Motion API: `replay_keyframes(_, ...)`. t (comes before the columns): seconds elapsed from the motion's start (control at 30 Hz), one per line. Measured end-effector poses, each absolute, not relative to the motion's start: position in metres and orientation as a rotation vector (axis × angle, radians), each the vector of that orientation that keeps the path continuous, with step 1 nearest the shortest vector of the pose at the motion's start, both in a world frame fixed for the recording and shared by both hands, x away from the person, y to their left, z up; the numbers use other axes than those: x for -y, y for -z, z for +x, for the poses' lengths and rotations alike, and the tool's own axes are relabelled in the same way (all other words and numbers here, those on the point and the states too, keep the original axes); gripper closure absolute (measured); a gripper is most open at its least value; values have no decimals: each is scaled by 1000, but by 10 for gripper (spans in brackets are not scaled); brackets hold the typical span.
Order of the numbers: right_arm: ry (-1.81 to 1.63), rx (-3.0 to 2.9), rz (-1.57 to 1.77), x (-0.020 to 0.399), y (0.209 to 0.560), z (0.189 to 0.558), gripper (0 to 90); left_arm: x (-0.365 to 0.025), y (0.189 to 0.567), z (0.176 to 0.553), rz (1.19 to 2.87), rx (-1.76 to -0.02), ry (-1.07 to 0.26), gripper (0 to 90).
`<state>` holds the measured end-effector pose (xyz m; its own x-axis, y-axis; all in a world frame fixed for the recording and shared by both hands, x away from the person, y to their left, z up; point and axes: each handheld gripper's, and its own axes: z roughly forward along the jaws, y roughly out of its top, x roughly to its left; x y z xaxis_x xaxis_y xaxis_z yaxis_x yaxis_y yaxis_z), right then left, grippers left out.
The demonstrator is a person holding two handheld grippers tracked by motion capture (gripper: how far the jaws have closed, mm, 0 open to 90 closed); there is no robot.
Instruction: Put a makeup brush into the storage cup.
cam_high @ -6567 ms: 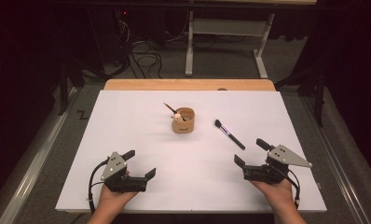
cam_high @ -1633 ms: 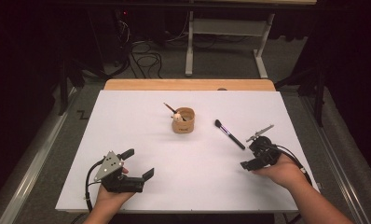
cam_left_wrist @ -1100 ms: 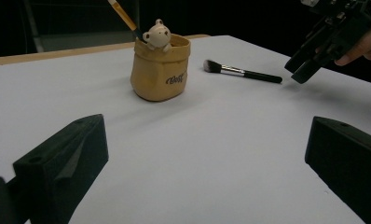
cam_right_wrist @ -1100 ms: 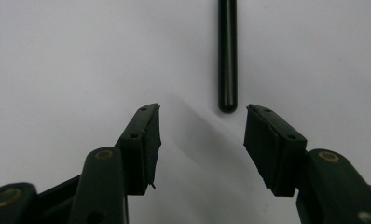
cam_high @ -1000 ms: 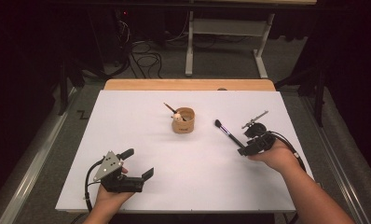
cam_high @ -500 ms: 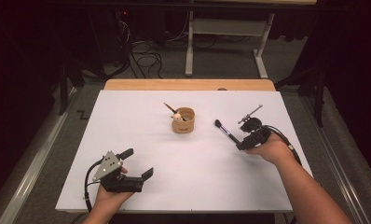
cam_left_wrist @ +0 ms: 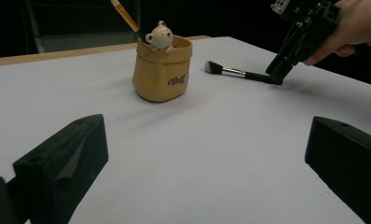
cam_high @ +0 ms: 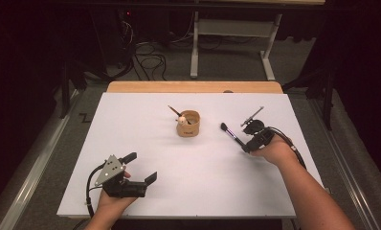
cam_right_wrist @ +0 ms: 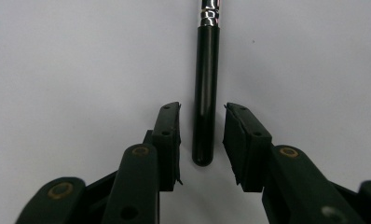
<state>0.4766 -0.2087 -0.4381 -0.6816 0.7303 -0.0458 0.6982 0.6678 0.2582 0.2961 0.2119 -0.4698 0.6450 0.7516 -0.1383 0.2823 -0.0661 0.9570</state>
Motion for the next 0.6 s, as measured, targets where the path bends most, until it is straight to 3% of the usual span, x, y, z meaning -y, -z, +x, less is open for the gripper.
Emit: replay_keyframes(0.6,-289,-2772,1146,207,445,481,737,-212,470,296,1642,-866,-478,3)
